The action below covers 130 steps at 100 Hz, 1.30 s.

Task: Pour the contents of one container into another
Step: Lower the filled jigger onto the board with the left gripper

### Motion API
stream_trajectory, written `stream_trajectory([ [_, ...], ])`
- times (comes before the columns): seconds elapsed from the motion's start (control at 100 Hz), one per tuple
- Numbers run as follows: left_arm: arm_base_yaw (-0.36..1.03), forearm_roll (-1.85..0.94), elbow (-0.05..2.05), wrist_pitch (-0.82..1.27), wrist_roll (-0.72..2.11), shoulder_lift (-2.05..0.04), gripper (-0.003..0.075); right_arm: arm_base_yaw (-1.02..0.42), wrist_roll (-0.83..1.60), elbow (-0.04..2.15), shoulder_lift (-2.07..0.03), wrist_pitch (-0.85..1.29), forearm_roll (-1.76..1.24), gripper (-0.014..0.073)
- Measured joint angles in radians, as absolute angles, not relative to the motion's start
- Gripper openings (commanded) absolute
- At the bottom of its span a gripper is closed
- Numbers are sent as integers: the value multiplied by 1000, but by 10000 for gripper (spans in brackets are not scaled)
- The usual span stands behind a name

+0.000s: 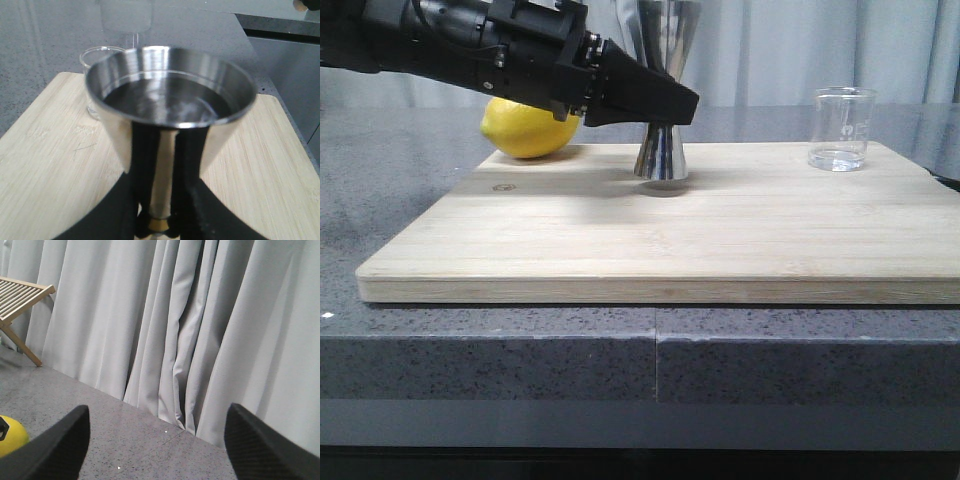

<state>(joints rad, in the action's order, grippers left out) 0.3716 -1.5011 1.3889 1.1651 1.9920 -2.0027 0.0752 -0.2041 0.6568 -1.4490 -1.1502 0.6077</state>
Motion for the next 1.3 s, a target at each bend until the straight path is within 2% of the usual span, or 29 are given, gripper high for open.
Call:
stream_trajectory([
  [1.3, 370, -1610, 1349, 1163, 2115, -2015, -21, 75, -206, 656, -1449, -1150, 608, 510],
])
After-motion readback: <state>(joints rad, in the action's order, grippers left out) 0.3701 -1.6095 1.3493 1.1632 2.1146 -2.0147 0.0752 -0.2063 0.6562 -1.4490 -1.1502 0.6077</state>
